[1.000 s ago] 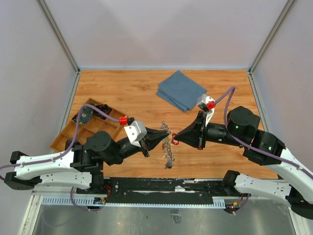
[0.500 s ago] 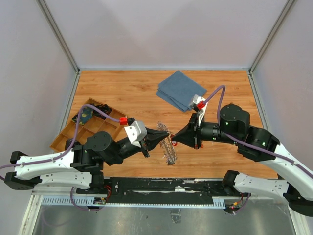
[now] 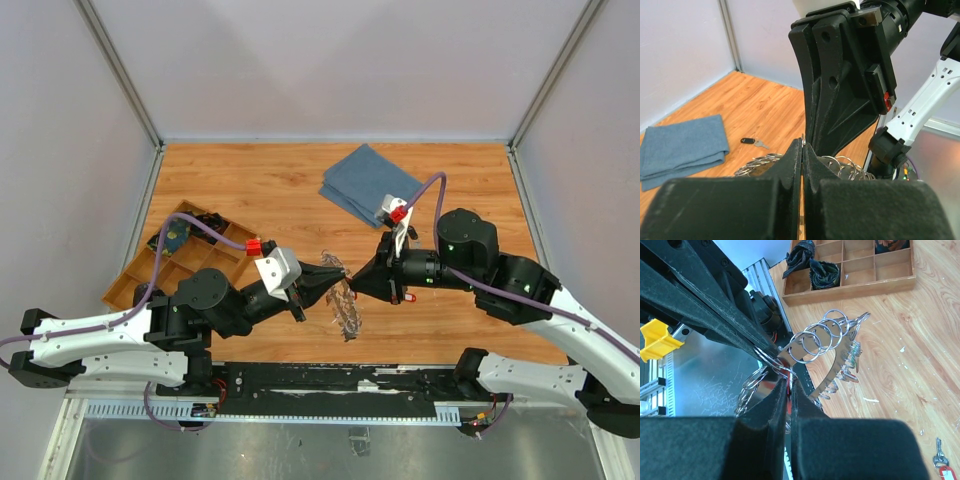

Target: Put the keys on the keyring

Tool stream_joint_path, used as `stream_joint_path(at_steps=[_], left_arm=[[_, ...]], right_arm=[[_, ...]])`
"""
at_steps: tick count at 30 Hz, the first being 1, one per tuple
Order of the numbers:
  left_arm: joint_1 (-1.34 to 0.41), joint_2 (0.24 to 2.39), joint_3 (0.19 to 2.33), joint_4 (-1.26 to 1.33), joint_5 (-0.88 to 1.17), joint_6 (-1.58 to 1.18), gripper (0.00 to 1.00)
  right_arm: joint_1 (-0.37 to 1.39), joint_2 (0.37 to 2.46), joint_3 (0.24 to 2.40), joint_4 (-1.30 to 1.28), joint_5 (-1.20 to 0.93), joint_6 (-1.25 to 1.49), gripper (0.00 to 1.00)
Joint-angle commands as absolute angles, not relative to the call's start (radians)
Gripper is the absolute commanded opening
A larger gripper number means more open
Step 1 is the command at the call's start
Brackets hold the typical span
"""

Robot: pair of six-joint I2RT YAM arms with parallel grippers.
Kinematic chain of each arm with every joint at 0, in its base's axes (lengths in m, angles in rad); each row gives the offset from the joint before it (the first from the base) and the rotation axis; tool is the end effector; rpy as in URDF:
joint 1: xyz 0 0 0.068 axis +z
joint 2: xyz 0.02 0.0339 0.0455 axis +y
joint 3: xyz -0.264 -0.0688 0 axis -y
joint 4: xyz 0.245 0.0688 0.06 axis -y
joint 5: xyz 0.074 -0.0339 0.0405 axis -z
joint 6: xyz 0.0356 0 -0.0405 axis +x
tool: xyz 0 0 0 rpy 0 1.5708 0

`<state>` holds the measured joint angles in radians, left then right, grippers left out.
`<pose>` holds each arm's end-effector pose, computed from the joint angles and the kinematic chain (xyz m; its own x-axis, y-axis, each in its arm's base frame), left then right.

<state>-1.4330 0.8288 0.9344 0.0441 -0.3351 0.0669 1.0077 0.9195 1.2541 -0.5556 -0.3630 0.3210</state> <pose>0.0371 -0.1820 0.4096 0.0800 -0.1172 -0.9899 0.8874 0.4607 0.0172 0.0834 0.1559 0.4371 -0.4188 -0.1109 -0.9013 -0.8887 0.2540 0.3817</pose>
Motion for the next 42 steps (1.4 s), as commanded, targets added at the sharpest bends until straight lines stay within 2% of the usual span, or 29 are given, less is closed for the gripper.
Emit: stream_joint_path(at_steps=[1, 5, 8, 16, 20, 30, 42], left_arm=[[-1.44, 0.813, 0.946, 0.126, -0.326, 0.066, 0.01], [-1.44, 0.816, 0.95, 0.126, -0.324, 0.066, 0.01], [-1.44, 0.818, 0.95, 0.126, -0.322, 0.067, 0.01], [-1.44, 0.811, 0.955, 0.124, -0.277, 0.068, 0.01], [-1.44, 0.804, 0.96, 0.123, -0.222, 0.068, 0.01], [-1.44, 0.809, 0.966, 0.127, -0.121, 0.067, 0.01], [-1.44, 0.814, 0.97, 0.129, -0.101, 0.067, 0.0]], right_arm=[[1.005, 0.932, 1.288, -0.595, -0.403, 0.302, 0.01], [1.005, 0.928, 1.292, -0.597, -0.398, 0.292, 0.01], [1.005, 0.896, 1.305, -0.594, -0.338, 0.264, 0.05], [1.005, 0.707, 1.221, -0.404, -0.203, 0.154, 0.4], [1.005, 0.629, 1.138, -0.279, -0.218, 0.087, 0.44], [1.005, 0.631, 1.078, -0.193, -0.419, -0.045, 0.43], [1.006, 0.664, 1.003, -0.123, -0.566, -0.02, 0.26]])
